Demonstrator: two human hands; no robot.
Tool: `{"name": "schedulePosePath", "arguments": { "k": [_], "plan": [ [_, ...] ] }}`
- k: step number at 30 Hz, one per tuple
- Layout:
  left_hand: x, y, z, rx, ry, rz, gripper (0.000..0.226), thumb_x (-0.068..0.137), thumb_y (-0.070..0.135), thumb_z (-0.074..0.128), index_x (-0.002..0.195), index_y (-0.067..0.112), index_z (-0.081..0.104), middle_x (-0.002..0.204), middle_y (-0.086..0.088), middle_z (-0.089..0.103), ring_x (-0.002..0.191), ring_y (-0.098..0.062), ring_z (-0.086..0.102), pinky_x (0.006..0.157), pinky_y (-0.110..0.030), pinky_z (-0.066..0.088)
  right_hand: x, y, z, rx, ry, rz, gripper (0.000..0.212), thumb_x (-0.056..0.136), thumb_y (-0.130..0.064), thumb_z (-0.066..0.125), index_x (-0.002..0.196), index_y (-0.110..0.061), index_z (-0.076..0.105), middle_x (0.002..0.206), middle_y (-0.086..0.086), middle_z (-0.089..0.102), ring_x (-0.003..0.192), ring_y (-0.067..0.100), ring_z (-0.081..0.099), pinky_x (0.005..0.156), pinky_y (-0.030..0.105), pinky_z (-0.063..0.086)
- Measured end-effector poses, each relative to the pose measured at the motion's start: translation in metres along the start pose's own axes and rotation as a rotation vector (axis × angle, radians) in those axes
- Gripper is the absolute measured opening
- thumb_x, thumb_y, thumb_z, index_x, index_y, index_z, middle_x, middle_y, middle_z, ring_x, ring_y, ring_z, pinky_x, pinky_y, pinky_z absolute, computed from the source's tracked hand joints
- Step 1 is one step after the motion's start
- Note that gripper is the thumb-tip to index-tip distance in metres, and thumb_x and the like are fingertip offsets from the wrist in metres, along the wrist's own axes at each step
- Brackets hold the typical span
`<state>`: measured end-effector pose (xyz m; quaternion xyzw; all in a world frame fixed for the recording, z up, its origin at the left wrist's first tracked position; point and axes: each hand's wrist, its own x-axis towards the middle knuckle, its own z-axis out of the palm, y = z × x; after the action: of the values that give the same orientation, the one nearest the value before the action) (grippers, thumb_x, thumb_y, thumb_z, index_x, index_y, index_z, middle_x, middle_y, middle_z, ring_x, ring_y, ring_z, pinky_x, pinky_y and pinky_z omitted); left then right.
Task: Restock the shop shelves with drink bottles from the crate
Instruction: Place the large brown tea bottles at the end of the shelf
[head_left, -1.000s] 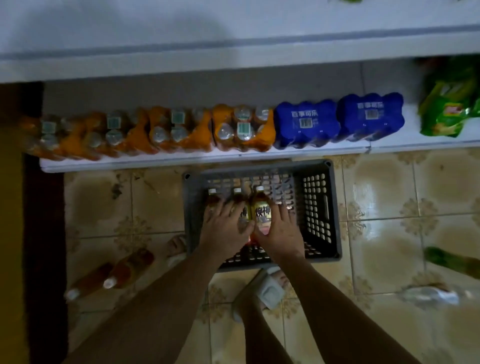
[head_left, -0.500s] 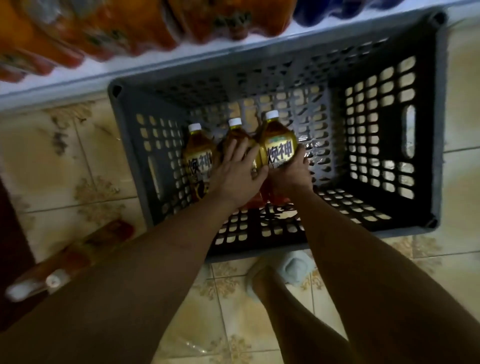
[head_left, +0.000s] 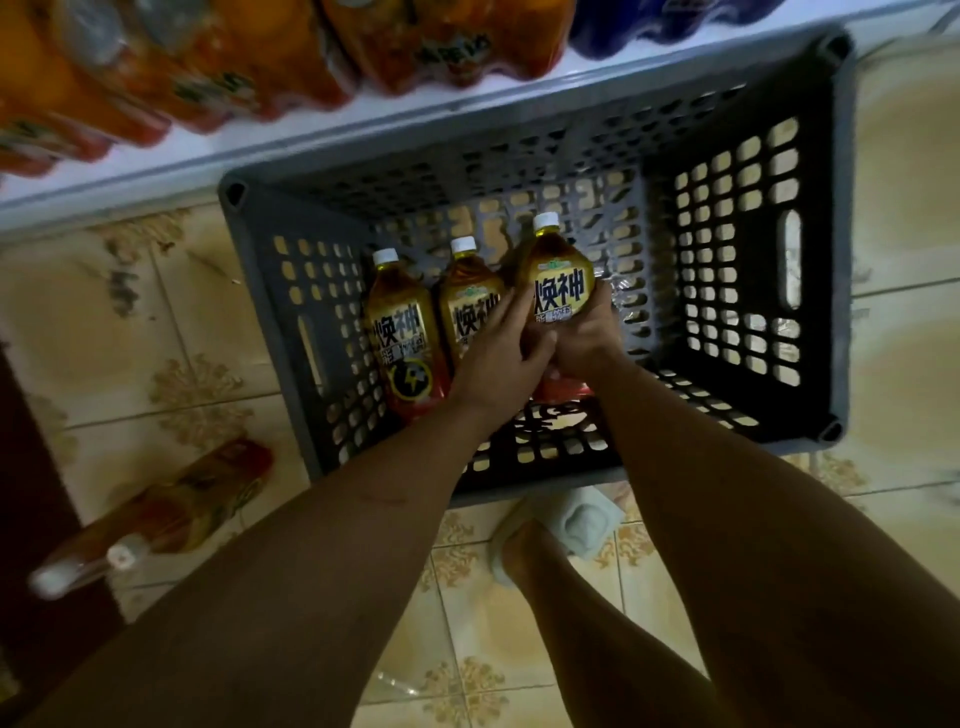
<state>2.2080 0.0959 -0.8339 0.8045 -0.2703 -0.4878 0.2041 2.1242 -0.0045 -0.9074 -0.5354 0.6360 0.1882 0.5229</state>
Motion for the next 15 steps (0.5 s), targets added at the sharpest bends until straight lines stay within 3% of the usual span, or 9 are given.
{"name": "schedulePosePath", "arguments": {
  "k": [2, 3, 5, 7, 9, 13, 15],
  "plan": [
    [-0.009, 0.012, -0.005, -0.224, -0.026, -0.094, 0.070, 0.101, 0.044, 0.050, 0.159, 0.031, 0.014, 0.165, 0.001, 0.023, 0.148, -0.019, 0.027, 0.116, -0.031, 0.027, -0.023, -0.014, -0.010, 0.040, 0.001, 0.010, 0.096, 0.035, -0.055, 0.084, 0.114, -0.043, 0.030, 0.122, 0.010, 0.055, 0.105, 0.037, 0.064, 0.082, 0.058, 0.058],
    [-0.014, 0.020, -0.010, -0.324, -0.048, -0.175, 0.072, 0.099, 0.049, 0.052, 0.159, 0.033, 0.015, 0.164, 0.000, 0.026, 0.147, -0.020, 0.030, 0.116, -0.033, 0.027, -0.038, -0.022, -0.017, 0.043, 0.005, 0.012, 0.094, 0.043, -0.051, 0.086, 0.117, -0.041, 0.030, 0.126, 0.011, 0.053, 0.111, 0.036, 0.061, 0.086, 0.057, 0.057],
    [-0.021, 0.037, -0.018, -0.475, -0.100, -0.344, 0.071, 0.094, 0.062, 0.051, 0.155, 0.038, 0.024, 0.157, -0.002, 0.039, 0.140, -0.027, 0.042, 0.115, -0.044, 0.034, -0.061, -0.033, -0.028, 0.051, -0.001, -0.023, 0.086, 0.058, -0.044, 0.084, 0.126, -0.036, 0.031, 0.130, 0.010, 0.050, 0.118, 0.033, 0.055, 0.093, 0.053, 0.055],
    [-0.031, 0.058, -0.029, -0.592, -0.137, -0.490, 0.075, 0.083, 0.076, 0.052, 0.148, 0.041, 0.036, 0.147, -0.005, 0.051, 0.127, -0.033, 0.055, 0.103, -0.054, 0.046, -0.085, -0.043, -0.040, 0.112, -0.009, -0.054, 0.091, 0.051, -0.052, 0.081, 0.126, -0.039, 0.032, 0.130, 0.008, 0.051, 0.118, 0.031, 0.054, 0.094, 0.053, 0.054],
    [-0.042, 0.076, -0.041, -0.734, -0.166, -0.632, 0.094, 0.065, 0.087, 0.058, 0.144, 0.038, 0.042, 0.143, -0.006, 0.052, 0.122, -0.035, 0.056, 0.097, -0.059, 0.048, -0.110, -0.048, -0.048, 0.158, -0.012, -0.087, 0.090, 0.047, -0.056, 0.082, 0.121, -0.042, 0.033, 0.130, 0.007, 0.051, 0.117, 0.030, 0.056, 0.093, 0.053, 0.055],
    [-0.079, 0.109, -0.074, -0.921, -0.273, -0.744, 0.087, 0.071, 0.077, 0.066, 0.135, 0.020, 0.050, 0.130, -0.011, 0.058, 0.120, -0.033, 0.056, 0.102, -0.054, 0.046, -0.170, -0.061, -0.063, 0.184, 0.027, -0.171, 0.096, 0.046, -0.064, 0.086, 0.123, -0.039, 0.036, 0.124, 0.002, 0.057, 0.113, 0.025, 0.060, 0.094, 0.052, 0.054],
    [-0.105, 0.129, -0.094, -0.937, -0.321, -0.736, 0.075, 0.075, 0.074, 0.065, 0.124, 0.018, 0.056, 0.119, -0.011, 0.063, 0.109, -0.029, 0.062, 0.087, -0.046, 0.053, -0.198, -0.063, -0.070, 0.198, 0.034, -0.221, 0.101, 0.045, -0.062, 0.088, 0.128, -0.036, 0.035, 0.124, 0.003, 0.058, 0.115, 0.026, 0.060, 0.095, 0.053, 0.053]
  ]
}}
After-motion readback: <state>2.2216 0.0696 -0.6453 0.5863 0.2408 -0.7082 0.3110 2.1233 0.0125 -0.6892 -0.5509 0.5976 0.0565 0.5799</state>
